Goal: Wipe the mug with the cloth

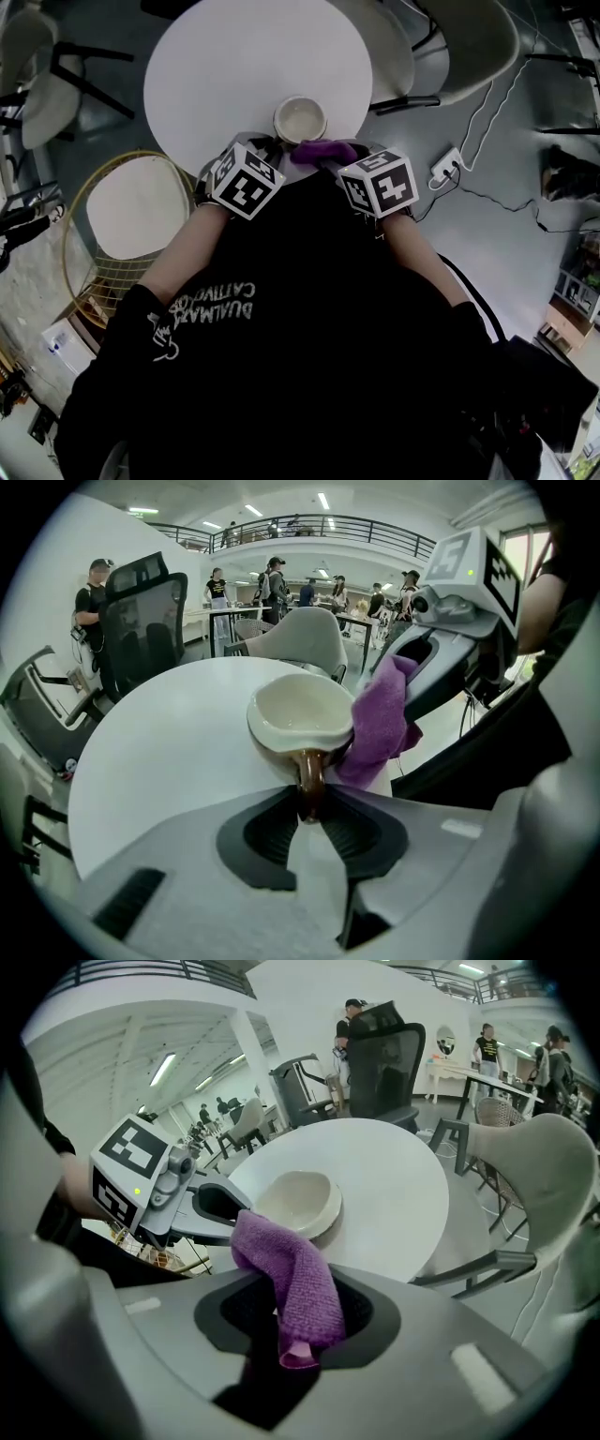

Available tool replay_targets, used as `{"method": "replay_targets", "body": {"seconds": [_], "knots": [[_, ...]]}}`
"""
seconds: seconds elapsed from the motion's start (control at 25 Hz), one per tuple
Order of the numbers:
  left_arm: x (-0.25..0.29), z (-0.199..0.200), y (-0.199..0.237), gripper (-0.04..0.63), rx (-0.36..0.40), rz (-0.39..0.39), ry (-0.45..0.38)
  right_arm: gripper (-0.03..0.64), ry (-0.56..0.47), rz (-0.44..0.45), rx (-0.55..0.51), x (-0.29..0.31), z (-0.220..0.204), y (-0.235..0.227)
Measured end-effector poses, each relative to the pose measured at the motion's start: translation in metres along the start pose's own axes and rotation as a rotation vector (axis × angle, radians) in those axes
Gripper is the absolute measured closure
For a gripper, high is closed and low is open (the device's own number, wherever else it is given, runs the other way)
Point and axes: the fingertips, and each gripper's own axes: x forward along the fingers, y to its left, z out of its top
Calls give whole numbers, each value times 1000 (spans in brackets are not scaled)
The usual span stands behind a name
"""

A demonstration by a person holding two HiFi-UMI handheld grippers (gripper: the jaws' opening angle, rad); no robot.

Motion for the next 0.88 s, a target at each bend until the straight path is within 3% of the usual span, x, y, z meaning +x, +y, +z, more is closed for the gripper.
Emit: {"method": "replay_targets", "body": {"seconds": [0.88], "knots": [[-1, -3, 11, 515, 1, -25, 9, 486, 138, -29, -125, 6, 31, -56]]}}
